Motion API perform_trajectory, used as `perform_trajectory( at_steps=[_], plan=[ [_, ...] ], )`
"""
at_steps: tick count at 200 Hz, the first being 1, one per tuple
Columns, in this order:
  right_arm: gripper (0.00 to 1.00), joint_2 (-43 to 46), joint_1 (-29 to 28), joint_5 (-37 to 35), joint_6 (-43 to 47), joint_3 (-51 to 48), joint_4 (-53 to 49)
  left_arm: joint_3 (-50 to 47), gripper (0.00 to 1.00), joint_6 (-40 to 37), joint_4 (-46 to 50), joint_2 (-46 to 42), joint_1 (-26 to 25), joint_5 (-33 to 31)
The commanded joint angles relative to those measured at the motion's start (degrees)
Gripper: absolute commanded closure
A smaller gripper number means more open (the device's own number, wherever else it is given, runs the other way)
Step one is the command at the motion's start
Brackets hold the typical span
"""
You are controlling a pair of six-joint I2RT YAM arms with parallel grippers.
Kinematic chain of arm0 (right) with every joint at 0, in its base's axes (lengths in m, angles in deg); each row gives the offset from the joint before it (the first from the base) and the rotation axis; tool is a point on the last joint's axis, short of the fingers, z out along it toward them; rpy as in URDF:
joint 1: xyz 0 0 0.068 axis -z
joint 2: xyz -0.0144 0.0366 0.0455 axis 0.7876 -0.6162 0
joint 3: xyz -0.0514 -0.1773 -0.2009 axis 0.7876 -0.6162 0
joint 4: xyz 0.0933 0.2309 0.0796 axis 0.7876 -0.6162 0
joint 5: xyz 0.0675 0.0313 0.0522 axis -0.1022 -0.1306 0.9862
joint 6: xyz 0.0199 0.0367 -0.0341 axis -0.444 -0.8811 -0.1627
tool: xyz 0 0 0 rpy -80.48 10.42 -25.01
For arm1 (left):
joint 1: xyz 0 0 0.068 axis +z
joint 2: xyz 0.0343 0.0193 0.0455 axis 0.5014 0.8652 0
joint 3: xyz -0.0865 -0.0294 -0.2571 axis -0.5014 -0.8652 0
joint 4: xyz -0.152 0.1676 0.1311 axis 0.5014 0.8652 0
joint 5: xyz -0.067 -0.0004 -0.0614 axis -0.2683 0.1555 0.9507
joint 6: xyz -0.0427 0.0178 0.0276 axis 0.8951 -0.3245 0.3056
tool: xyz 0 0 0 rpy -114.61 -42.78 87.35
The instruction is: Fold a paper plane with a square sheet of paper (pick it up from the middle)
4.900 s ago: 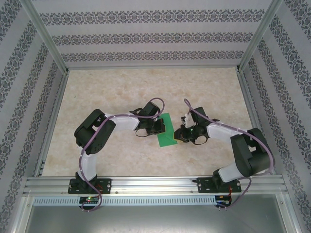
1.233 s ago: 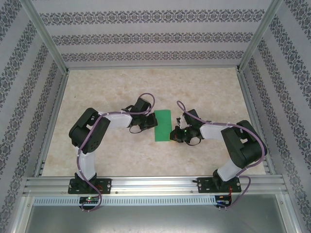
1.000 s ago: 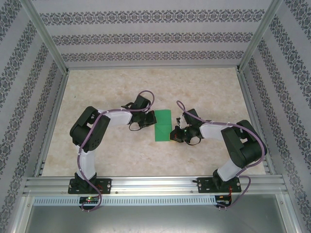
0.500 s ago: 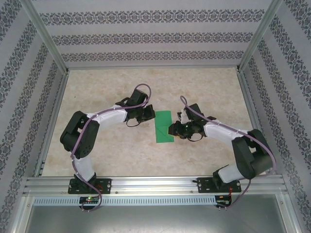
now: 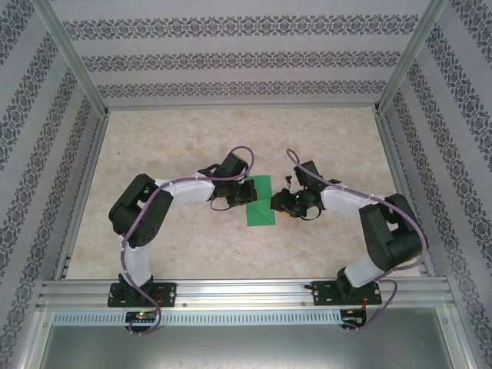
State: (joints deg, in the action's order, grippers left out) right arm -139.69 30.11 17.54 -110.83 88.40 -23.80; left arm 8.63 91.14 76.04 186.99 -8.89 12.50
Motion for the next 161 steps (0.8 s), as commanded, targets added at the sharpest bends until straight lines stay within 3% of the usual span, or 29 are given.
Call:
perform_trajectory(
  at_steps=[1, 161],
  plan=[
    [0.60, -1.43, 0.14, -0.09, 1.60, 2.32, 0.98, 1.31, 0.95, 0.24, -0.59, 1.46, -0.56, 0.85],
    [0.65, -7.02, -0.13, 3.17, 1.05, 3.38, 3.85, 0.67, 0.96, -0.73, -0.24, 3.41, -0.62, -0.03]
  ],
)
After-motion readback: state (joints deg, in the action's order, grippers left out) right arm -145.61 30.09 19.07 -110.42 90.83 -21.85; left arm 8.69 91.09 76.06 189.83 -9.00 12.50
